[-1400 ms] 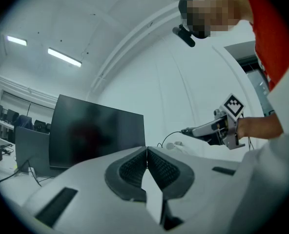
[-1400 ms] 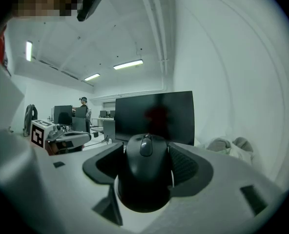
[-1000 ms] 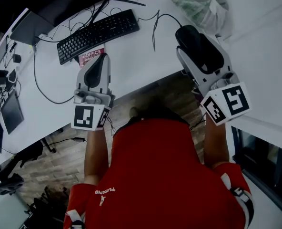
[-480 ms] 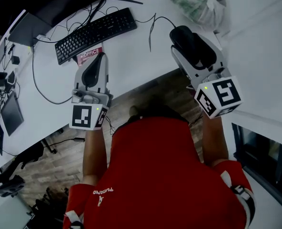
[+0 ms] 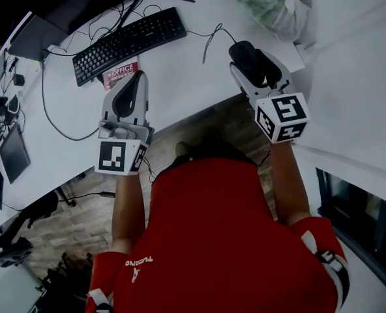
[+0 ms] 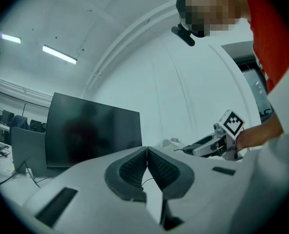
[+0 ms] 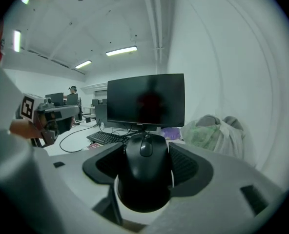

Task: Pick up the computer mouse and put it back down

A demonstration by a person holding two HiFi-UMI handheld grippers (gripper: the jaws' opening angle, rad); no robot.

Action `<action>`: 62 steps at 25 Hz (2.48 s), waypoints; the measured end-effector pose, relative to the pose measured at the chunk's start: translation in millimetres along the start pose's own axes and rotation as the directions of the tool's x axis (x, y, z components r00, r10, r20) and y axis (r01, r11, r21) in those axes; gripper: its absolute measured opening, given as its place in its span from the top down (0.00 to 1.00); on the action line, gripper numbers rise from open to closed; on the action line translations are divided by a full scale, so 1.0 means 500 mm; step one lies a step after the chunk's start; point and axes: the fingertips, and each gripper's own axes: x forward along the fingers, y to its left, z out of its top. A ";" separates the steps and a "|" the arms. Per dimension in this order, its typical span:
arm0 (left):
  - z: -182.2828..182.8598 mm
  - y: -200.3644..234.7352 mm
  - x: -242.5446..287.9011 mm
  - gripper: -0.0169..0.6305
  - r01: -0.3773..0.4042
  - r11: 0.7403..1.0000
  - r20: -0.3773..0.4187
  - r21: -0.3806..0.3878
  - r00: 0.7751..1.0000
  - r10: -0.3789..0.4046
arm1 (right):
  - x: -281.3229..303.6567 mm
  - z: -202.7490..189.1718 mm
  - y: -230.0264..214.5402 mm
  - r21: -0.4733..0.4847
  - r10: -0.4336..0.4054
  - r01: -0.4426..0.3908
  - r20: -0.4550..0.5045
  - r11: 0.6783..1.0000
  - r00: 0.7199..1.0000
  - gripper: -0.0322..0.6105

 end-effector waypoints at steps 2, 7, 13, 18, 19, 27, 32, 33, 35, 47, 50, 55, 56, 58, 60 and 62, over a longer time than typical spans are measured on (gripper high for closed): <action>-0.007 0.000 0.001 0.96 -0.004 1.000 -0.006 -0.001 1.000 0.004 | 0.017 -0.028 -0.009 0.001 -0.006 0.006 -0.021 1.000 1.000 0.50; -0.020 -0.002 0.002 0.96 -0.014 1.000 -0.026 0.002 1.000 0.014 | 0.067 -0.095 -0.032 -0.006 -0.012 0.011 -0.081 1.000 0.997 0.50; -0.032 0.004 0.005 0.96 -0.035 0.999 -0.043 0.007 0.998 0.035 | 0.127 -0.183 -0.055 -0.003 -0.009 0.008 -0.167 1.000 0.986 0.50; -0.040 0.006 0.009 0.96 -0.048 0.999 -0.055 0.011 0.997 0.048 | 0.166 -0.255 -0.062 0.005 0.003 -0.001 -0.245 1.000 0.970 0.50; -0.041 0.006 0.010 0.96 -0.050 0.999 -0.057 0.012 0.997 0.050 | 0.173 -0.269 -0.062 0.006 0.005 -0.004 -0.260 1.000 0.965 0.50; -0.051 0.001 0.012 0.96 -0.062 0.998 -0.073 0.013 0.995 0.063 | 0.211 -0.338 -0.068 0.015 0.018 -0.014 -0.352 1.000 0.936 0.50; -0.056 0.001 0.008 0.96 -0.071 0.997 -0.082 0.014 0.994 0.072 | 0.222 -0.351 -0.069 0.016 0.018 -0.013 -0.375 1.000 0.927 0.50; -0.057 0.001 0.008 0.96 -0.073 0.997 -0.083 0.015 0.994 0.074 | 0.224 -0.354 -0.069 0.014 0.018 -0.014 -0.379 1.000 0.925 0.50; -0.058 0.002 0.008 0.96 -0.077 0.997 -0.083 0.015 0.994 0.078 | 0.227 -0.358 -0.068 0.006 0.019 -0.018 -0.387 1.000 0.922 0.49; -0.068 -0.001 -0.001 0.96 -0.068 0.998 -0.088 -0.001 0.994 0.068 | 0.229 -0.367 -0.062 -0.032 0.009 -0.024 -0.422 0.999 0.907 0.47; -0.068 -0.003 -0.007 0.96 -0.056 0.998 -0.087 -0.008 0.995 0.055 | 0.219 -0.357 -0.065 -0.047 0.005 -0.027 -0.418 0.999 0.908 0.40; -0.073 -0.002 -0.024 0.96 -0.029 0.999 -0.078 -0.026 0.997 0.027 | 0.176 -0.300 -0.063 -0.031 -0.028 0.018 -0.345 0.999 0.938 0.40; -0.073 -0.002 -0.028 0.96 -0.020 0.999 -0.074 -0.031 0.997 0.017 | 0.164 -0.283 -0.058 -0.028 -0.035 0.028 -0.322 0.999 0.946 0.43; -0.074 -0.004 -0.038 0.96 0.002 0.999 -0.065 -0.040 0.998 -0.004 | 0.139 -0.245 -0.041 -0.023 -0.050 0.045 -0.267 0.999 0.962 0.50; -0.076 -0.004 -0.050 0.96 0.023 0.999 -0.059 -0.048 0.998 -0.026 | 0.113 -0.206 -0.016 -0.020 -0.059 0.056 -0.209 0.998 0.976 0.58; -0.078 -0.004 -0.059 0.96 0.041 0.998 -0.055 -0.054 0.997 -0.044 | 0.088 -0.169 0.016 -0.015 -0.058 0.056 -0.151 0.998 0.987 0.66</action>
